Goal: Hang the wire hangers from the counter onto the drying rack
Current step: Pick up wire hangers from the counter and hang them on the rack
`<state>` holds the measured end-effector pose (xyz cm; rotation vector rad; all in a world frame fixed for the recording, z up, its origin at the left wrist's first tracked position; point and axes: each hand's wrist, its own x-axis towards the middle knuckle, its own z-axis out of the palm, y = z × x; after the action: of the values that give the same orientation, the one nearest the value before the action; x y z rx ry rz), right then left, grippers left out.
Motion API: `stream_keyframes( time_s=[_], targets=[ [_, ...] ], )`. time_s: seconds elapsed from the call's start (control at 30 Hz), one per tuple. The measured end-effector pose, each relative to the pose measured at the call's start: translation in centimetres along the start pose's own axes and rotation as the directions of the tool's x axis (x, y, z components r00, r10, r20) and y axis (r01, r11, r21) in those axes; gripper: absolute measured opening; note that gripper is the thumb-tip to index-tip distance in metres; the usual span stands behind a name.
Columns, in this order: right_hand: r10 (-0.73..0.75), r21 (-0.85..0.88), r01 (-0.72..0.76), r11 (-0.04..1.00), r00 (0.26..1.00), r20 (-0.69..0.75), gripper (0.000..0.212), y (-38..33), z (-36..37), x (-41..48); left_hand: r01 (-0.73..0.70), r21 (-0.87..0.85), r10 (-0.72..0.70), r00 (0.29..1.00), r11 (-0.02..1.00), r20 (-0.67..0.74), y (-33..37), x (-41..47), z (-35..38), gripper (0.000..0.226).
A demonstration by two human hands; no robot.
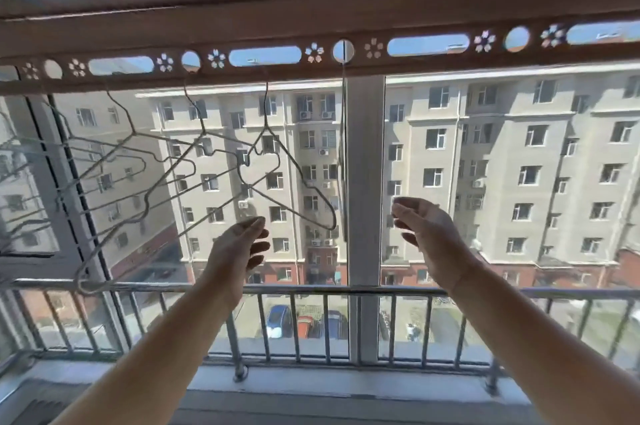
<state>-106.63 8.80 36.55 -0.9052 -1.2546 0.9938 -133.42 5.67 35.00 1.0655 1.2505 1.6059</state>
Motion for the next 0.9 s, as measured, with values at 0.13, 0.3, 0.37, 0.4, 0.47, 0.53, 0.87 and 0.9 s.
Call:
stream_keyframes(
  time_s=[0.13, 0.3, 0.37, 0.4, 0.47, 0.53, 0.87, 0.9],
  targets=[
    [-0.052, -0.192, 0.039, 0.981, 0.997, -0.061, 0.038, 3.7, -3.7, -2.4, 0.023, 0.176, -0.055, 0.982, 0.984, 0.183, -5.3, -1.7, 2.2, 0.028],
    [-0.077, -0.369, 0.036, 0.929, 0.992, -0.099, 0.061, 6.7, -9.6, -5.6, -0.044, 0.306, -0.106, 0.882, 0.951, 0.459, -10.2, -4.3, 7.9, 0.043],
    [-0.072, -0.406, 0.015, 0.914, 0.989, -0.126, 0.065, 7.5, -12.6, -6.8, -0.053, 0.321, -0.137, 0.830, 0.946, 0.541, -11.6, -5.7, 10.5, 0.051],
    [-0.075, -0.431, 0.005, 0.902, 0.987, -0.145, 0.065, 7.7, -14.2, -7.5, -0.056, 0.327, -0.151, 0.805, 0.943, 0.573, -12.2, -6.5, 12.0, 0.055],
    [-0.076, -0.487, -0.036, 0.873, 0.975, -0.207, 0.066, 7.9, -17.5, -8.9, -0.077, 0.342, -0.167, 0.761, 0.937, 0.627, -13.2, -8.3, 15.0, 0.063],
    [-0.082, -0.512, -0.067, 0.856, 0.961, -0.263, 0.065, 8.1, -21.0, -10.5, -0.101, 0.338, -0.168, 0.714, 0.936, 0.679, -13.9, -10.2, 18.2, 0.072],
    [-0.016, -0.537, -0.306, 0.786, 0.858, -0.513, 0.066, 6.0, -40.9, -22.7, -0.181, 0.307, -0.170, 0.531, 0.934, 0.830, -16.8, -22.7, 36.5, 0.064],
    [-0.010, -0.540, -0.329, 0.775, 0.847, -0.531, 0.067, 5.7, -42.8, -24.0, -0.182, 0.299, -0.168, 0.516, 0.937, 0.840, -17.2, -24.0, 38.3, 0.064]
  ],
)
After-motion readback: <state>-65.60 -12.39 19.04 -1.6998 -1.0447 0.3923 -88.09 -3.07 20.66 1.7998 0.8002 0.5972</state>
